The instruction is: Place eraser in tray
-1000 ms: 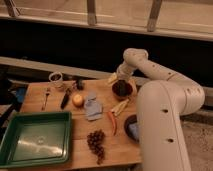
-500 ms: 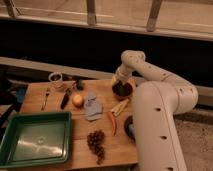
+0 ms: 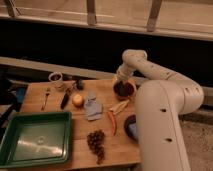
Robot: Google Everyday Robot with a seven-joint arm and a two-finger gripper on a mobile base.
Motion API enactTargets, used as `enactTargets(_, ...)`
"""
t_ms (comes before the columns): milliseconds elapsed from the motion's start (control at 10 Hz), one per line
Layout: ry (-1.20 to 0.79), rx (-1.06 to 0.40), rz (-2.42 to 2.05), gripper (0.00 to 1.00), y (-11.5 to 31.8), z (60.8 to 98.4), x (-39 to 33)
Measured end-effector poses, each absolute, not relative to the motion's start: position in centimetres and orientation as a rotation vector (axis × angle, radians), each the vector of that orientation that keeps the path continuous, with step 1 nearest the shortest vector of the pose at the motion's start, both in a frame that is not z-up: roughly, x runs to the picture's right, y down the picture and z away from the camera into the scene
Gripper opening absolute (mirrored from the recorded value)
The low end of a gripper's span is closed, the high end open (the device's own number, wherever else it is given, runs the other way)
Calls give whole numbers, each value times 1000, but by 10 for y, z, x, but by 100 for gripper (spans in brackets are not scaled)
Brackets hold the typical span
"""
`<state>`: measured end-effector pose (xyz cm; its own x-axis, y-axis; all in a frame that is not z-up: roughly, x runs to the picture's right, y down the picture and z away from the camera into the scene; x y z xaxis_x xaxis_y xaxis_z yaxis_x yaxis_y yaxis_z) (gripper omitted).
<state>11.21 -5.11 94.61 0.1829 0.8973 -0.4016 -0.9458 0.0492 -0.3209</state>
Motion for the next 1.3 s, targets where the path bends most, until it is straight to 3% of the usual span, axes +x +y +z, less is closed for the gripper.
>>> enactTargets(500, 6, -542, 1364, 0, -79, 886, 105)
enactTargets(1300, -153, -670, 1156, 0, -24, 778, 5)
